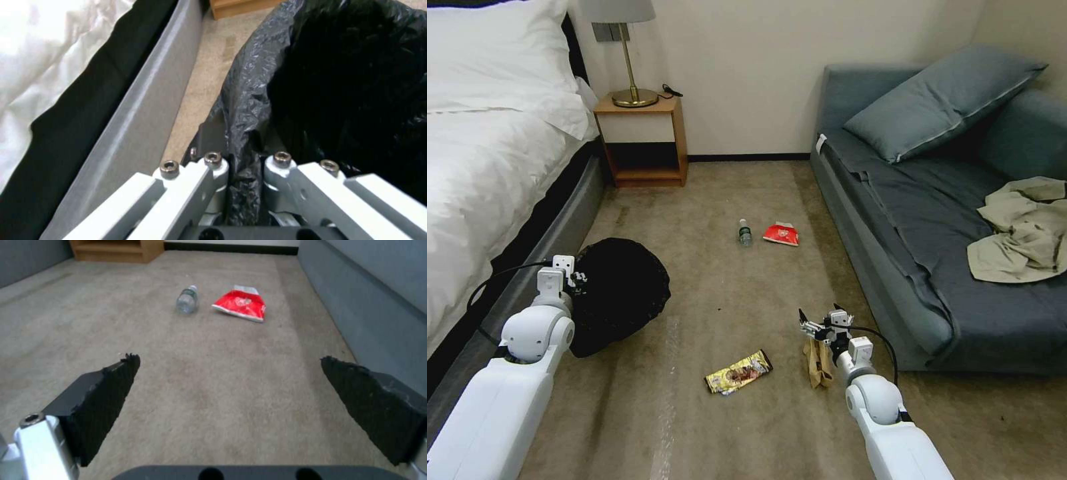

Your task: Pick up the trash bin, then pick up the garbage on the floor and place it into the trash bin.

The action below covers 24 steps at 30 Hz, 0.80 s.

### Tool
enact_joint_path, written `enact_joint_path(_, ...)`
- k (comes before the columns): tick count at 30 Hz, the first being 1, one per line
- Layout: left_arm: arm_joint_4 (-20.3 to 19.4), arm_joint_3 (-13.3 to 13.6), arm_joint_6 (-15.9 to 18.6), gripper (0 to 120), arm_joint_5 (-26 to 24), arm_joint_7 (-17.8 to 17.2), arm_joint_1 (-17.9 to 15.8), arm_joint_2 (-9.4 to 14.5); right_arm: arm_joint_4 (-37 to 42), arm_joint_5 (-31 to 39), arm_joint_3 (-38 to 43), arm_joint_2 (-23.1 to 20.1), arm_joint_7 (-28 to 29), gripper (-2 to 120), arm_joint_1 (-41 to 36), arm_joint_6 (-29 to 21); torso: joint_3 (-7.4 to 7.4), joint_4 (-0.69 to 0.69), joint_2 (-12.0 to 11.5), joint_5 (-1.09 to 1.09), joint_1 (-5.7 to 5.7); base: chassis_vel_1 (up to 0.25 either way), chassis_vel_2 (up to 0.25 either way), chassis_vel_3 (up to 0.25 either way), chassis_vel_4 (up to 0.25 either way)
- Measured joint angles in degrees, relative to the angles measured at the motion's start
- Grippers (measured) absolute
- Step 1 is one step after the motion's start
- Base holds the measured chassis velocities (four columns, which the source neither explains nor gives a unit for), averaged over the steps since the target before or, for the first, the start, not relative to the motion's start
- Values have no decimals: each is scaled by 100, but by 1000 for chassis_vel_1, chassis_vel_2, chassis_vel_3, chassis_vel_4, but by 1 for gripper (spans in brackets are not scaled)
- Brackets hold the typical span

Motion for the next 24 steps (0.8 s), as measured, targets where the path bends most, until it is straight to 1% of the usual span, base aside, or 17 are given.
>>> enact_joint_path(17, -170, 11, 5, 4, -9, 31, 74, -16, -88, -121, -86, -32, 94, 100, 2, -27, 0, 0, 0, 0, 0, -115, 120, 116, -110)
enact_joint_path(21, -240, 26, 6, 4, -9, 69, 126, -19, -131, -107, -160, -88, 235, 100, 16, -218, 1, 0, 0, 0, 0, -36, 38, 29, -40)
enact_joint_path(23, -295, 36, 6, 4, -9, 83, 153, -19, -108, -59, -235, -148, 335, 100, -9, -433, 1, 1, 0, 0, 0, 0, 0, 0, 0)
enact_joint_path(24, -295, 36, 6, 4, -9, 83, 153, -19, -108, -59, -235, -148, 335, 100, -9, -433, 1, 1, 0, 0, 0, 0, 0, 0, 0)
